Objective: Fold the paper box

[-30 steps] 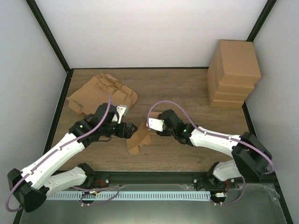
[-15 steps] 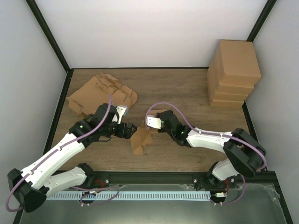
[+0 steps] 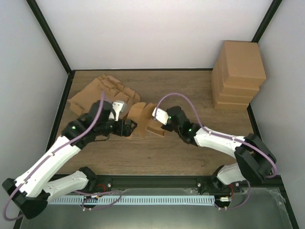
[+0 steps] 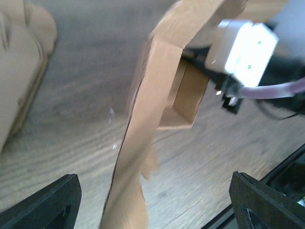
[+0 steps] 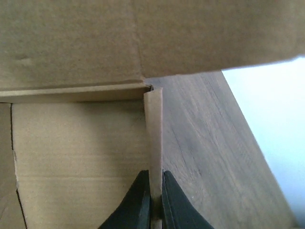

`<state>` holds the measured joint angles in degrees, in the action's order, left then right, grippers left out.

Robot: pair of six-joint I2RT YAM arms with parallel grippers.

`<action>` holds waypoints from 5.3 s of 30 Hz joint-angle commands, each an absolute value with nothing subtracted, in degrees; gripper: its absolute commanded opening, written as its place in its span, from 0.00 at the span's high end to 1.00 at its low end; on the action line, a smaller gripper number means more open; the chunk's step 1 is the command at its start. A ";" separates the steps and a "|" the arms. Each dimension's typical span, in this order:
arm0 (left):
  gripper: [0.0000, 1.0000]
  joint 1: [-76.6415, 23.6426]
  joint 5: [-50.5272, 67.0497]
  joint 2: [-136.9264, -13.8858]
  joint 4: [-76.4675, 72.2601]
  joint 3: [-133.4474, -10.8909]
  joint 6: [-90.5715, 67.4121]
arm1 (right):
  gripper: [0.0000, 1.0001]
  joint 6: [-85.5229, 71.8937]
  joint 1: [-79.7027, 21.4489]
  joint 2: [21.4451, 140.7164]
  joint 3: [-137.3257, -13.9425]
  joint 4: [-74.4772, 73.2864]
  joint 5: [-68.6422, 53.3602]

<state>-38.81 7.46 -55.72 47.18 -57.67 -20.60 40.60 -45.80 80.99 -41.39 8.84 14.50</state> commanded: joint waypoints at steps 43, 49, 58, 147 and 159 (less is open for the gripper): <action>0.06 -35.86 8.34 -55.37 38.33 -54.72 -25.75 | 0.99 -23.14 -49.42 92.33 -47.01 -26.43 17.93; 0.06 -35.86 9.98 -55.37 37.88 -53.83 -25.81 | 0.90 -25.30 -50.10 94.28 -49.02 -29.24 19.82; 0.05 -35.86 10.35 -55.87 34.95 -49.34 -27.02 | 0.44 -25.49 -50.05 82.87 -47.71 -25.67 12.77; 0.96 -46.87 -22.87 -86.67 11.78 -59.26 -38.99 | 0.92 -21.93 -33.10 90.19 -73.15 -25.67 -1.23; 0.96 -48.15 -25.86 -88.14 -3.23 -50.96 -45.74 | 0.93 -24.87 -34.98 87.14 -66.23 -13.55 6.61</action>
<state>-47.94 -25.67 -86.78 3.66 -51.64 -42.98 -23.64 -34.54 85.89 -66.81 -17.45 3.18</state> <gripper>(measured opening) 0.040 0.072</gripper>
